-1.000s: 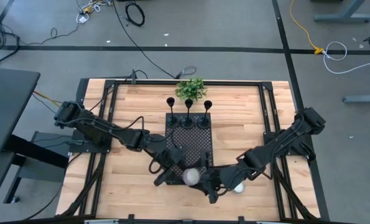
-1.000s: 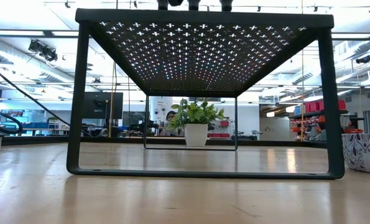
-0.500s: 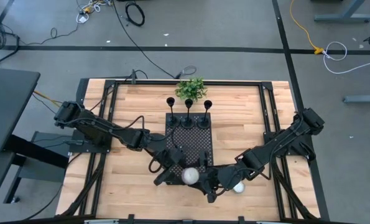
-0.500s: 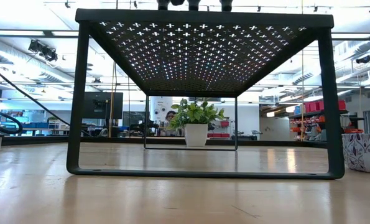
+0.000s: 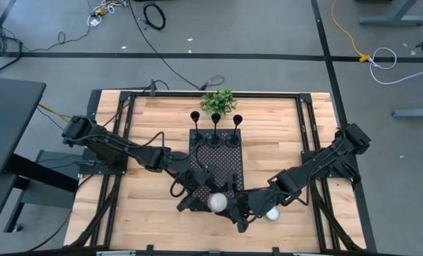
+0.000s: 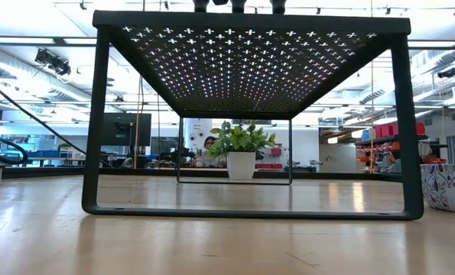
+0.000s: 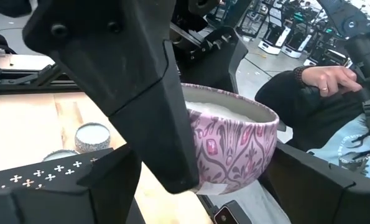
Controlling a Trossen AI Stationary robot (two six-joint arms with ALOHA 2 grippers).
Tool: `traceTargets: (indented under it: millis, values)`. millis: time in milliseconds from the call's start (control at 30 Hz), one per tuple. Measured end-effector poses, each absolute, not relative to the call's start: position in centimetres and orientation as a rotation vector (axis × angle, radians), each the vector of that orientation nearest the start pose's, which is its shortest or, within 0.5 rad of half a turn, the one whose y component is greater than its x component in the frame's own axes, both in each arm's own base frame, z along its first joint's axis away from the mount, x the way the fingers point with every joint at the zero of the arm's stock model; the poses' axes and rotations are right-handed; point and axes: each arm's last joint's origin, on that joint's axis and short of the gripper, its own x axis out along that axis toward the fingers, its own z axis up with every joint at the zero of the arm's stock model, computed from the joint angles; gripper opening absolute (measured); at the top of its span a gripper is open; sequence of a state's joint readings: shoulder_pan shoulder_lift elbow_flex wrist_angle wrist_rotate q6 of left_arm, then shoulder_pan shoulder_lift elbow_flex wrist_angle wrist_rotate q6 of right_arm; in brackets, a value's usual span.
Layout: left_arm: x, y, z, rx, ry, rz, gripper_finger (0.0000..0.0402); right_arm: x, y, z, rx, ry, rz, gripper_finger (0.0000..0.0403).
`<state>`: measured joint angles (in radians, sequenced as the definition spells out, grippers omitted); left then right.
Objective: Pick & Place candle stick holders
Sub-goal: Put the pink candle on the shelf
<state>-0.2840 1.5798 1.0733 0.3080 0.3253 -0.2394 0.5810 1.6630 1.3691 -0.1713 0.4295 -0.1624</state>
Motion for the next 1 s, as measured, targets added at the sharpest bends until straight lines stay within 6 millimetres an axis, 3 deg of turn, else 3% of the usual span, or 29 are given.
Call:
traceTargets:
  millis: [1000]
  values:
    - [34.74,-10.88,28.42,-0.244,0.204,-0.679,0.0337,33.38,18.96,31.18,-0.382,0.368,0.231,0.0285]
